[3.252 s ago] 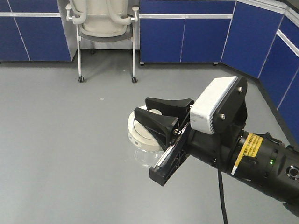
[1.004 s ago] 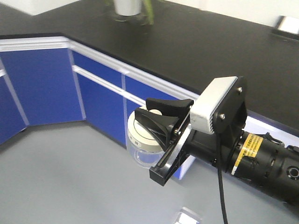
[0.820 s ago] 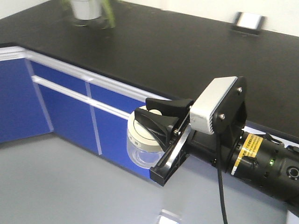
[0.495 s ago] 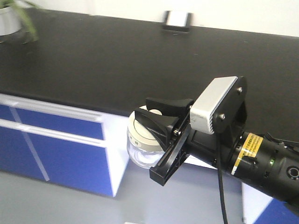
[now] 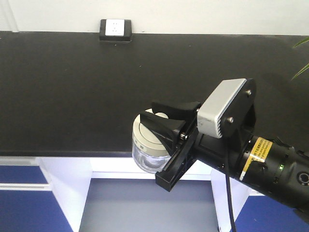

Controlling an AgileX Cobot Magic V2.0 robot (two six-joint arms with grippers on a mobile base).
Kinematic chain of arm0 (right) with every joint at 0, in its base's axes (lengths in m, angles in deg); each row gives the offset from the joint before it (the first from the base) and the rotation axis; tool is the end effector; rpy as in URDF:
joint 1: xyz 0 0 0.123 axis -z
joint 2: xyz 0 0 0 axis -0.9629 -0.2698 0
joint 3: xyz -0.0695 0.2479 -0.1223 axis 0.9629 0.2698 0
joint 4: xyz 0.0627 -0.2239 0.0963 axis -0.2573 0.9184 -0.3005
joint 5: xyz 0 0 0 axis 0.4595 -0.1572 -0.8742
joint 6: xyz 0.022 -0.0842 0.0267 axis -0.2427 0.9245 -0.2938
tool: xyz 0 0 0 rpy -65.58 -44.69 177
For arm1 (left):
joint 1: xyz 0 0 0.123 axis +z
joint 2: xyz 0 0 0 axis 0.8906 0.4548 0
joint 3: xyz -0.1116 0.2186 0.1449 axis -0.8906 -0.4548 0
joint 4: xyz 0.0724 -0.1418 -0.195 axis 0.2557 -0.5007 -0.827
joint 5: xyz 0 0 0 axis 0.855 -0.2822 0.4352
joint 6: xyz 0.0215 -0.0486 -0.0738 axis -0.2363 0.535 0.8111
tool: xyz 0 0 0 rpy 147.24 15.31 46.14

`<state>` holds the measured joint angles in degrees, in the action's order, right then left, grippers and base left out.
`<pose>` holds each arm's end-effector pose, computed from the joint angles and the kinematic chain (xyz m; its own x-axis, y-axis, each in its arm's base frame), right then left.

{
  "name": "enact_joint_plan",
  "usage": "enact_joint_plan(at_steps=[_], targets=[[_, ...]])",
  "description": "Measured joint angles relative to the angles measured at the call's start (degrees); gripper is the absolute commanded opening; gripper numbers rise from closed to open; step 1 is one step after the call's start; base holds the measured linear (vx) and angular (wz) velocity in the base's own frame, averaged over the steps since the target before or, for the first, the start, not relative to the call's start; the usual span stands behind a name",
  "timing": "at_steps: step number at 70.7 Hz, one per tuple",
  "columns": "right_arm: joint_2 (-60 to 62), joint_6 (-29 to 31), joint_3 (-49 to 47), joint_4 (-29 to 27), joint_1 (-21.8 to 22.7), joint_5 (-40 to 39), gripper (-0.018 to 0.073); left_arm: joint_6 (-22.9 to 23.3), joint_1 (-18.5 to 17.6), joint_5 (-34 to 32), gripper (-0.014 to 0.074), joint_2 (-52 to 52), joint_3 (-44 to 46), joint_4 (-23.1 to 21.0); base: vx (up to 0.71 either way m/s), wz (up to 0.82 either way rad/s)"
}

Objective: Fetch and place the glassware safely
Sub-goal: 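Drive toward the black lab bench holding the jar in the right gripper, then hold the jar above the bench top with the right gripper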

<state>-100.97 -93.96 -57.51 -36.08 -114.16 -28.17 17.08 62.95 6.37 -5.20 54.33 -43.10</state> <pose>0.1805 0.1777 0.3057 0.0389 -0.0730 -0.9966 -0.7997 0.5957 -0.0749 0.0822 0.0008 0.2831 -0.0037 0.0977 -0.9952 -0.0089 0.9952 0.0977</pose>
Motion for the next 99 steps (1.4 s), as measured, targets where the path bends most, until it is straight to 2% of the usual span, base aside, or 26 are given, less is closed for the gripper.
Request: enact_joint_plan(at_steps=[99], targets=[[0.0, 0.0, 0.0, 0.0, 0.0, 0.0, -0.0003, 0.0, 0.0, 0.0, -0.0007, 0.0, 0.0, 0.0, 0.13, -0.01]])
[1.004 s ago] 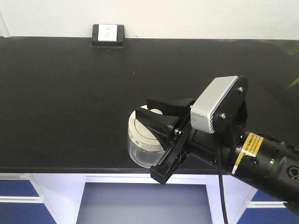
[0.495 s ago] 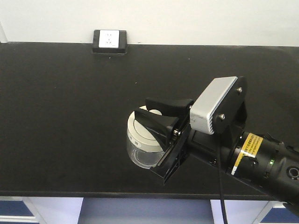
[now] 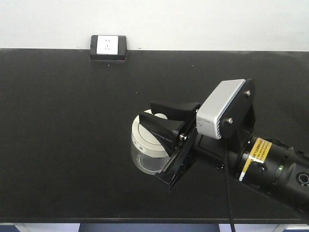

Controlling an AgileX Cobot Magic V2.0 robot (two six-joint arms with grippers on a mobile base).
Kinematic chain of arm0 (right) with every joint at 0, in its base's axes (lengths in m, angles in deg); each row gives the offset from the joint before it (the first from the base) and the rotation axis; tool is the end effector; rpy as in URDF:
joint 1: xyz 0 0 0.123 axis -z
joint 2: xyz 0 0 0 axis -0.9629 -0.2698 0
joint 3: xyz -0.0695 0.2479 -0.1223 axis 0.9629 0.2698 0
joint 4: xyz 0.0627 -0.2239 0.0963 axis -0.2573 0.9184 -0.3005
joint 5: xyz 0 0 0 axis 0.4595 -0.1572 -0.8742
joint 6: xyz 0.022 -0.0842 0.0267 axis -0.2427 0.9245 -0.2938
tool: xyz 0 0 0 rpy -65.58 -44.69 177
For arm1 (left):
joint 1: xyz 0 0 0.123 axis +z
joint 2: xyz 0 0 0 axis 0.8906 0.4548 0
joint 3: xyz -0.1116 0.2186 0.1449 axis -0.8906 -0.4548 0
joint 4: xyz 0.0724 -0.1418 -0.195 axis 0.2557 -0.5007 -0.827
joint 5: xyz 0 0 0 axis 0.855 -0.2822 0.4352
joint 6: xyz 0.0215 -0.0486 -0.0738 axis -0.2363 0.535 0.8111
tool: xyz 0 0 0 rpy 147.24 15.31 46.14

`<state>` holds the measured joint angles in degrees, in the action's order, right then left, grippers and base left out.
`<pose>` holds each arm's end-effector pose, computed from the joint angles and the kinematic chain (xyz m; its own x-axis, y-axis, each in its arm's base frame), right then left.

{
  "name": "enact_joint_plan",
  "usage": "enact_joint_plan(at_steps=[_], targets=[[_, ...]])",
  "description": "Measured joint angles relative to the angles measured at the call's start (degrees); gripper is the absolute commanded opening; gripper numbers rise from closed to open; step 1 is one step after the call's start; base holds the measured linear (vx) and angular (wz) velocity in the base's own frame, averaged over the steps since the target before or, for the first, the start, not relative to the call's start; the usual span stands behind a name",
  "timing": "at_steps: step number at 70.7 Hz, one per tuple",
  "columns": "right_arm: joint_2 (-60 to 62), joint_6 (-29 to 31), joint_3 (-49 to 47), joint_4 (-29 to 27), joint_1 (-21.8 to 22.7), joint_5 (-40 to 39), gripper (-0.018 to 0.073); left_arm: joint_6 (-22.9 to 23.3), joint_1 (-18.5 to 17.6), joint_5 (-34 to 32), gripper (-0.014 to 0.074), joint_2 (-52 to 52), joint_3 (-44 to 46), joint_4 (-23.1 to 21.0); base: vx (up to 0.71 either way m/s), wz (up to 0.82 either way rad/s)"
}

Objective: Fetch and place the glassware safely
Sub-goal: 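Hold the jar above the bench top with the right gripper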

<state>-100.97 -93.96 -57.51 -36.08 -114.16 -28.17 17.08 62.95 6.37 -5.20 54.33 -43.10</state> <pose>0.1805 0.1777 0.3057 0.0389 -0.0730 -0.9966 -0.7997 0.5957 -0.0749 0.0822 0.0008 0.2831 -0.0037 0.0977 -0.9952 -0.0089 0.9952 0.0977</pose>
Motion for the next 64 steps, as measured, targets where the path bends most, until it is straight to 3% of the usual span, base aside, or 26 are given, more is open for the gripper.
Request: enact_joint_plan(at_steps=[64], targets=[[0.0, 0.0, 0.0, 0.0, 0.0, 0.0, -0.0003, 0.0, 0.0, 0.0, -0.0007, 0.0, 0.0, 0.0, 0.04, -0.01]])
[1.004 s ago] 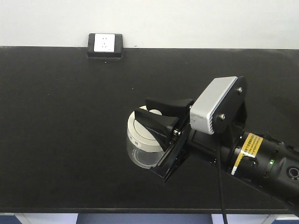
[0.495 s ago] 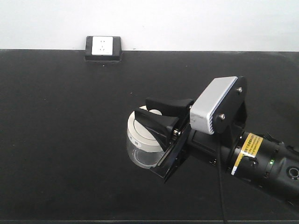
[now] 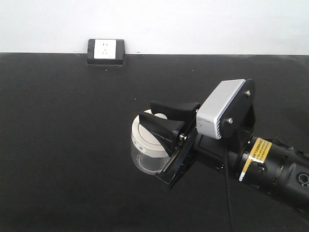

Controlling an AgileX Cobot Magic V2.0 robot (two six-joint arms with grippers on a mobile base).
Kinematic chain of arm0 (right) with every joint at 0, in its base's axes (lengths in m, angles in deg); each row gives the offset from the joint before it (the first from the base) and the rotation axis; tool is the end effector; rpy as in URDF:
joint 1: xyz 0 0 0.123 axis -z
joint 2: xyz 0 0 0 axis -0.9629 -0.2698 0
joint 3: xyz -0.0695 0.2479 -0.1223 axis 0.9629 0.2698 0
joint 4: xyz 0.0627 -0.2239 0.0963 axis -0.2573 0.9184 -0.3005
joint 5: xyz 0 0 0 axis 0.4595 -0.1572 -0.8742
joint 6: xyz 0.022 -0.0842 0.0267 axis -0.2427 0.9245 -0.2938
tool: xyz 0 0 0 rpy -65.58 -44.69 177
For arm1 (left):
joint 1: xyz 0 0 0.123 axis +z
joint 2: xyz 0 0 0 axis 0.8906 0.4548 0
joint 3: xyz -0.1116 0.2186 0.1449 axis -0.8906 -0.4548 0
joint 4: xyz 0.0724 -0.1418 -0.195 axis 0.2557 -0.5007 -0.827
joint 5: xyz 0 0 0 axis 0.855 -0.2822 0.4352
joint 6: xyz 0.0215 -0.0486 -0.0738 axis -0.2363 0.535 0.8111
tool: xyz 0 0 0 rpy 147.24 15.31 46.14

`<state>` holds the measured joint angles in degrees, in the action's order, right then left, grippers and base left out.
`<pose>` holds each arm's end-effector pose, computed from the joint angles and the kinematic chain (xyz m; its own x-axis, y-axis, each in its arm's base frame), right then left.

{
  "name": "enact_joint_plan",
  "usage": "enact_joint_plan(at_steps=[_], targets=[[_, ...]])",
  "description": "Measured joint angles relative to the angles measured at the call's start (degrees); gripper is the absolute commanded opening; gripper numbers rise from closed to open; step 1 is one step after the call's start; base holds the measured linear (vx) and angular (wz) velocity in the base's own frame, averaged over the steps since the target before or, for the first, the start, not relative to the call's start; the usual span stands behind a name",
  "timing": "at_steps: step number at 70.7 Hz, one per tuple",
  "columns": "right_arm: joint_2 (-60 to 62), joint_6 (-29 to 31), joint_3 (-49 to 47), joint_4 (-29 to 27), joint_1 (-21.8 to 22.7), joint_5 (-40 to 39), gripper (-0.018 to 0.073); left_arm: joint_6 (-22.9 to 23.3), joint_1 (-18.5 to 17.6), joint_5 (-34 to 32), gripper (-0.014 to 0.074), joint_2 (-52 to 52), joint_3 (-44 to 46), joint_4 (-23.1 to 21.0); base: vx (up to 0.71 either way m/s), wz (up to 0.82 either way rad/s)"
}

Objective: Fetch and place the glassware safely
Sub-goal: 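Hold the jar above the bench top with the right gripper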

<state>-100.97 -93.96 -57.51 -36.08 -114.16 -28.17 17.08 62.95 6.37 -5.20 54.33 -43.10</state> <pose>0.1805 0.1777 0.3057 0.0389 -0.0730 -0.9966 -0.7997 0.5957 -0.0749 0.0822 0.0008 0.2831 -0.0037 0.0977 -0.9952 -0.0089 0.9952 0.0977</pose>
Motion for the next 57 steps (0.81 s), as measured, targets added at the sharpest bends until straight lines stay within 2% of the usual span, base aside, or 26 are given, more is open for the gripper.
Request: enact_joint_plan(at_steps=[57], targets=[[0.0, 0.0, 0.0, 0.0, 0.0, 0.0, -0.0003, 0.0, 0.0, 0.0, -0.0007, 0.0, 0.0, 0.0, 0.01, 0.0]])
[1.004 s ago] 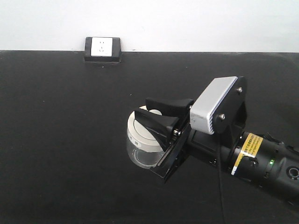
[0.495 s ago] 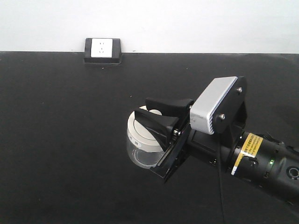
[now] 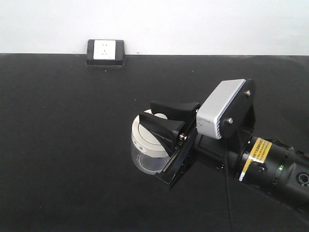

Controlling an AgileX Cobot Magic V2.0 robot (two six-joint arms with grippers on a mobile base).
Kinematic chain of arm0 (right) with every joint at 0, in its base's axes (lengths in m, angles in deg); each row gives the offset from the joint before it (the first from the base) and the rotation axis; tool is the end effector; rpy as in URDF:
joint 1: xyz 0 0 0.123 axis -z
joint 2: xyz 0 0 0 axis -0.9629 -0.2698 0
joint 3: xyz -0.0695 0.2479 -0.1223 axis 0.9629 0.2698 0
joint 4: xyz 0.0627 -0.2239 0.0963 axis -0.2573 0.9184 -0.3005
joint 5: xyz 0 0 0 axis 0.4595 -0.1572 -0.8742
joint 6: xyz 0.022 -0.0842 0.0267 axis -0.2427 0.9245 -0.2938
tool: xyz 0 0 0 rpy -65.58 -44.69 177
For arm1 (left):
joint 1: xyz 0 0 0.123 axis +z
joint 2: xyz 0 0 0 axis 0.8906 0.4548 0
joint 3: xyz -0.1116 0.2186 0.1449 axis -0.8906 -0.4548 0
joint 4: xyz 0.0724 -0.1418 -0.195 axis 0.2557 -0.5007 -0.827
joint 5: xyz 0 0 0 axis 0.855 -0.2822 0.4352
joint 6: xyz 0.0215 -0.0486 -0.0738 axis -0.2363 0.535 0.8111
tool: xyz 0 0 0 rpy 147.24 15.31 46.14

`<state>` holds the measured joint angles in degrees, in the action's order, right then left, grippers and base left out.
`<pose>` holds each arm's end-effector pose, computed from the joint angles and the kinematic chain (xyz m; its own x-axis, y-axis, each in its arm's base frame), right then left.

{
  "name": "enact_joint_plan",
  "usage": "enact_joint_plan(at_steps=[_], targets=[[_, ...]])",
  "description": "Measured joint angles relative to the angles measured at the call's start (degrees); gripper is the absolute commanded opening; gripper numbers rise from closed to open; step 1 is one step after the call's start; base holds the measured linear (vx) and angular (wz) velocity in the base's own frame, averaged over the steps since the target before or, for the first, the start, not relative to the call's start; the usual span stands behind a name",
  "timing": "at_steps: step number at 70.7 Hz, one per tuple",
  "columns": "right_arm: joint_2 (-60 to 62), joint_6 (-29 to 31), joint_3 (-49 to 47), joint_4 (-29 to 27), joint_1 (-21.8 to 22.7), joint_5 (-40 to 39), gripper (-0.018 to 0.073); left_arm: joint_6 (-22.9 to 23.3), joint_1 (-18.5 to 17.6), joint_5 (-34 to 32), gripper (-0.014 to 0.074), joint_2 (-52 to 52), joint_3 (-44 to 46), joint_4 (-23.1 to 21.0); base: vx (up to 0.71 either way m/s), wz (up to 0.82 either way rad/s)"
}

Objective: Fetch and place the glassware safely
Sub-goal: 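Hold the jar above the bench top with the right gripper, then lower the jar onto the black bench top with the right gripper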

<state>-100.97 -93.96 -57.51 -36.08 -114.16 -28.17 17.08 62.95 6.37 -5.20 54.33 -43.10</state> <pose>0.1805 0.1777 0.3057 0.0389 -0.0730 -0.9966 -0.7997 0.5957 -0.0749 0.0822 0.0008 0.2831 -0.0037 0.0977 -0.9952 -0.0089 0.9952 0.0977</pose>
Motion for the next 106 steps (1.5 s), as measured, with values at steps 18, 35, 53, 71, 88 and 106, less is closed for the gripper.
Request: enact_joint_plan(at_steps=[18, 35, 53, 71, 88, 106], targets=[[0.0, 0.0, 0.0, 0.0, 0.0, 0.0, -0.0003, 0.0, 0.0, 0.0, -0.0007, 0.0, 0.0, 0.0, 0.0, 0.0], [0.0, 0.0, 0.0, 0.0, 0.0, 0.0, -0.0003, 0.0, 0.0, 0.0, -0.0007, 0.0, 0.0, 0.0, 0.0, 0.0], [0.0, 0.0, 0.0, 0.0, 0.0, 0.0, -0.0003, 0.0, 0.0, 0.0, -0.0007, 0.0, 0.0, 0.0, 0.0, 0.0], [0.0, 0.0, 0.0, 0.0, 0.0, -0.6, -0.0003, 0.0, 0.0, 0.0, -0.0007, 0.0, 0.0, 0.0, 0.0, 0.0], [-0.1, 0.1, 0.0, -0.8, 0.7, -1.1, -0.0001, 0.0, 0.0, 0.0, -0.0007, 0.0, 0.0, 0.0, 0.0, 0.0], [-4.6, 0.2, 0.0, 1.6, 9.1, -4.1, -0.0001, 0.0, 0.0, 0.0, -0.0007, 0.0, 0.0, 0.0, 0.0, 0.0]])
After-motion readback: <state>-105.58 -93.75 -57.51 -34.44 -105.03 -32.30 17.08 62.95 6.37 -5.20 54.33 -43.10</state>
